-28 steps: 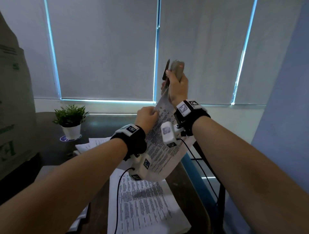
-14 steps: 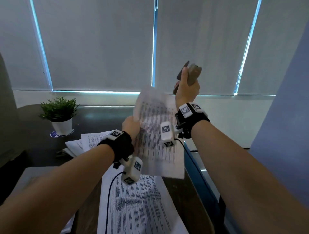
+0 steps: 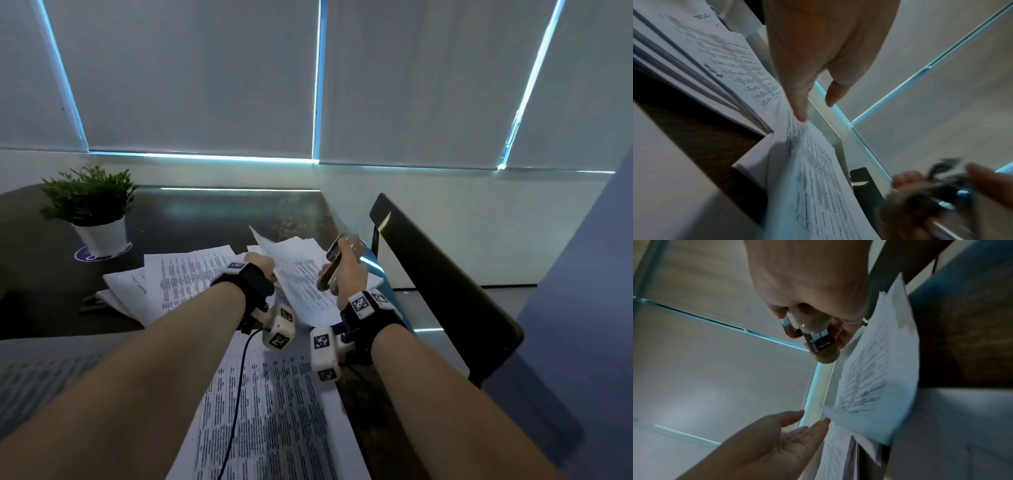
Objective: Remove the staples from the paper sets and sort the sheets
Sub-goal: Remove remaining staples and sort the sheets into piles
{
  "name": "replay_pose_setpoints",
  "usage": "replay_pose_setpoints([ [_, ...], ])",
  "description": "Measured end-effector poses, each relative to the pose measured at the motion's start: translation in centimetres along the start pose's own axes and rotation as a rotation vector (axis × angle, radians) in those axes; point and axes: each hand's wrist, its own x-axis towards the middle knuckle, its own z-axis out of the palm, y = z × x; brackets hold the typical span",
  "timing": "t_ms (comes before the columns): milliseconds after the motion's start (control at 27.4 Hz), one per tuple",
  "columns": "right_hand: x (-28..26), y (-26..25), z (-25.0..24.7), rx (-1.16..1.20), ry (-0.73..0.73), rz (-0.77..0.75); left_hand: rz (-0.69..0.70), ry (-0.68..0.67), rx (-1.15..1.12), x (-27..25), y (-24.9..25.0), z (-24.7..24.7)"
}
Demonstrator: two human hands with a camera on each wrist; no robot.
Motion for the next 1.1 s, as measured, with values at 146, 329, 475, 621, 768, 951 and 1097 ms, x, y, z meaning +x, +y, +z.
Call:
replay_pose_setpoints([
  [146, -2.0, 2.2, 0.9, 0.039, -0.004, 0.192, 0.048, 0.061, 0.14, -6.0, 1.0, -3.2],
  [329, -6.4, 5.5, 2.9, 0.12, -0.1, 0.289, 0.092, 0.111, 0.299, -12.8, -2.3, -9.0],
  [475, -8.9, 8.9, 3.2, 0.065, -0.182, 0.365, -0.051, 0.046, 0.43, -16.1, -8.2, -11.8],
  [621, -9.7, 9.4, 2.9, -0.052, -0.143, 0.311, -0.14, -0.051, 0.68, -16.7, -10.6, -11.7],
  [768, -8.6, 8.5, 2.6, -0.117, -0.097, 0.256, -0.146, -0.037, 0.757, -16.0, -11.7, -11.5],
  [951, -10.3, 9.6, 2.4, 0.031, -0.264, 0.284, -0.075, -0.02, 0.682, -17.3, -11.1, -11.1],
  [1097, -10.7, 10.2, 1.6, 0.119, -0.312, 0.305, 0.036, -0.135, 0.717, -18.2, -11.8, -11.0],
])
